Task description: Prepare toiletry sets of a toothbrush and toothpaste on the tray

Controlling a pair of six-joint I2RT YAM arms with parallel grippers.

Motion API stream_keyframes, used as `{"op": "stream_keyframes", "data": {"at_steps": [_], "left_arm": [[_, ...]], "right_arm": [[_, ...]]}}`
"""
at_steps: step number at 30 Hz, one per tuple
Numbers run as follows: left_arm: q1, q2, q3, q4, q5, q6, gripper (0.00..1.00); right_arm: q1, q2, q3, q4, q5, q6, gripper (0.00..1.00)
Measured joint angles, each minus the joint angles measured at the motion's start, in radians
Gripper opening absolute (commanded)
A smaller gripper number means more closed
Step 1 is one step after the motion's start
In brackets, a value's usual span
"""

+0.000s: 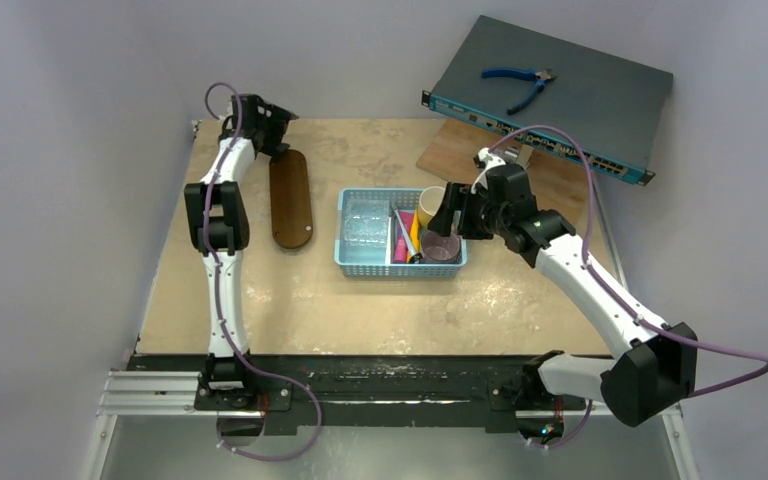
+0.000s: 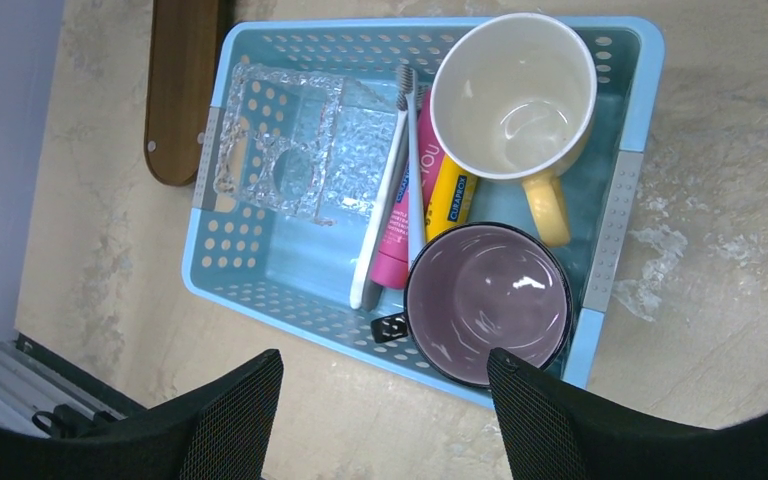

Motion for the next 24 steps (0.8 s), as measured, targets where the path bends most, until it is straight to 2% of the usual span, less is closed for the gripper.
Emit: {"op": "stream_keyframes", "data": {"at_steps": [11, 24], "left_arm": [[-0.009, -0.062, -0.123, 0.018, 0.058, 0.054, 0.77], [-0.048, -0.246, -0.428, 0.038, 0.138, 0.156, 0.72]], "right_arm": [[0.007, -0.039, 0.0, -0.002, 0.002, 0.0, 0.78], [0.013, -0.136, 0.0, -0.047, 0.021, -0.002, 0.79]]}}
